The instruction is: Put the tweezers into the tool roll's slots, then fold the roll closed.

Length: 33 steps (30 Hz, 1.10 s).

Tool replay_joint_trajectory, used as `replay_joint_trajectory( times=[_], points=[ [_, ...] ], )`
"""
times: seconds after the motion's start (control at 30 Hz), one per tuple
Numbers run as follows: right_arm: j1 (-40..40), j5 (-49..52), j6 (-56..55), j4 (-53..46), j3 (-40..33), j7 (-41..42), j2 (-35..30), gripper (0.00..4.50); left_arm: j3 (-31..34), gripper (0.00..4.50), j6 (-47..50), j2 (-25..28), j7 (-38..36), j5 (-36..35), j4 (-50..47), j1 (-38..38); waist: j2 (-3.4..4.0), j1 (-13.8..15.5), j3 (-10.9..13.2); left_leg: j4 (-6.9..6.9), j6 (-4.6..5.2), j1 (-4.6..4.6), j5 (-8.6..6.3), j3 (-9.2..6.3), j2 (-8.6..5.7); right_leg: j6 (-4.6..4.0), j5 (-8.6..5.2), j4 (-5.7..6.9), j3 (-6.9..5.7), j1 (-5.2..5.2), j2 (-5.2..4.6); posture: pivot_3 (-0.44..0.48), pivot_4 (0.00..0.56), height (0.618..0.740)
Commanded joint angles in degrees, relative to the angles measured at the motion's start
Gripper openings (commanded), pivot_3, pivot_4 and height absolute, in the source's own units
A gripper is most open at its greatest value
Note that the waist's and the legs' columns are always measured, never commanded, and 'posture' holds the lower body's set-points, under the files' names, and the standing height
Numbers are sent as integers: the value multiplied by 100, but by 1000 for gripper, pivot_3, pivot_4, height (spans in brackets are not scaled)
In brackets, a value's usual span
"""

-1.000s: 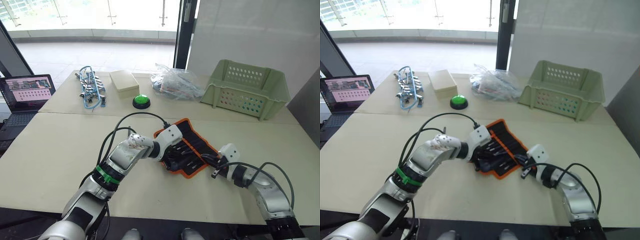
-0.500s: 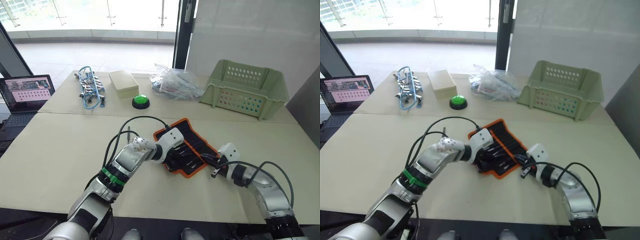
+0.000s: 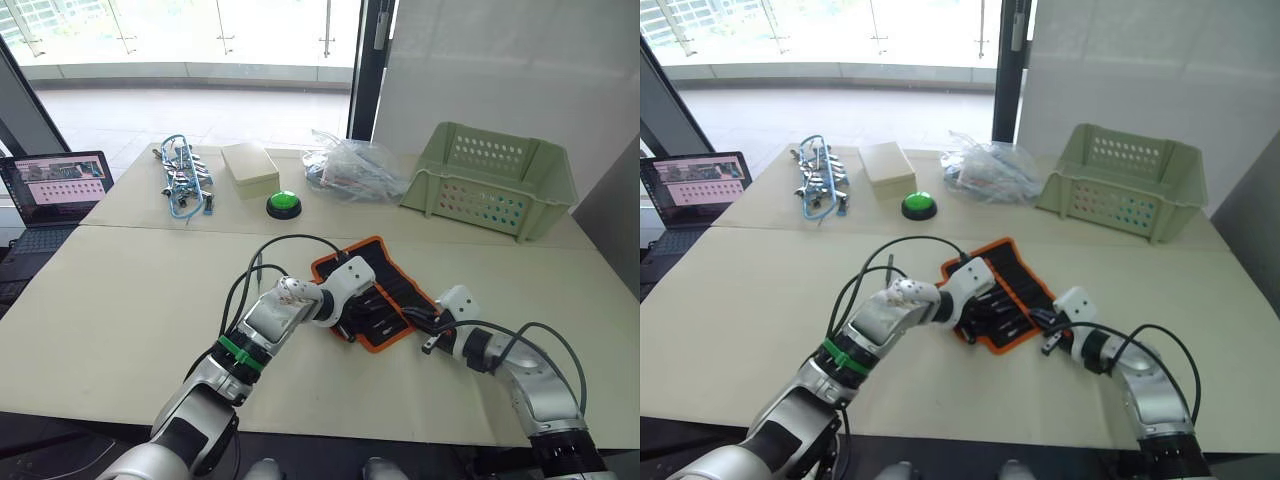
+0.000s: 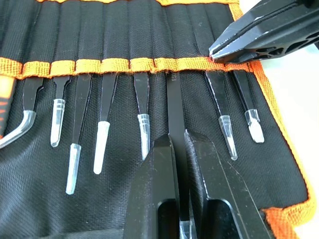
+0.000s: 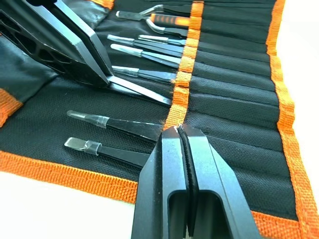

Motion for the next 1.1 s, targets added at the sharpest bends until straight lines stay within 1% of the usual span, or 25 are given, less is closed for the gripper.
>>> replay_joint_trajectory(
  times=[0.03, 0.13, 0.27, 0.43, 0.6, 0.8, 0.9, 0.97, 1.1],
  points=[
    [226, -188, 361, 363, 336, 71, 11, 0, -15, 48, 168, 189, 74, 205, -243, -76, 0, -16, 0, 0, 0, 1, 0, 0, 1, 0, 0, 0, 0, 0, 1, 0, 150, 740],
    [206, -199, 342, 404, 367, 83, 16, 0, -31, 48, 352, 355, 32, 172, -585, 51, 1, -69, -1, -7, 0, 4, 0, 0, 3, 0, 0, 2, 1, -2, 3, 0, 150, 740],
    [152, -207, 336, 446, 418, 84, 34, 0, 55, 48, 343, 260, 145, 120, -580, 41, 2, -89, -1, -12, 0, 6, 0, 0, 3, 0, 0, 3, 1, -2, 2, 0, 150, 740],
    [115, -205, 350, 439, 450, 89, 43, 0, 61, 48, 32, -20, 287, 176, -137, -37, 2, -101, -1, -11, 0, 7, 0, 0, 3, 0, 0, 3, 1, -2, 2, 0, 150, 740],
    [176, -239, 389, 399, 514, 104, 16, 0, 16, 48, -585, -335, 387, 360, 592, -263, 1, -99, -1, -10, 0, 7, 0, 0, 2, 0, 0, 2, 2, -1, 2, 0, 150, 740],
    [304, -380, 395, 486, 665, 5, 77, 0, -135, 48, -1613, -784, 439, 721, 1516, -479, -2, -98, -4, -11, 0, 8, 0, 0, 2, 1, -1, 2, 2, 2, 3, 0, 150, 740],
    [318, -410, 392, 577, 708, -6, 93, 0, -173, 48, -1971, -890, 434, 913, 1823, -507, -3, -91, -8, -10, 0, 16, 0, 0, 2, 3, -2, -1, 2, 14, 2, 0, 150, 740],
    [324, -474, 367, 641, 777, 2, 79, 0, -190, 48, -2160, -930, 431, 1028, 1969, -505, -10, -89, -17, -9, 0, 26, 0, 0, 1, 28, -16, -6, 2, 31, 2, 0, 150, 740],
    [291, -472, 343, 711, 767, -17, 127, 0, -61, 48, -2262, -1021, 427, 1062, 2052, -457, -28, -80, -41, -10, 0, 57, 0, 0, 2, 45, -26, -17, 1, 67, 2, 0, 150, 740]
  ],
)
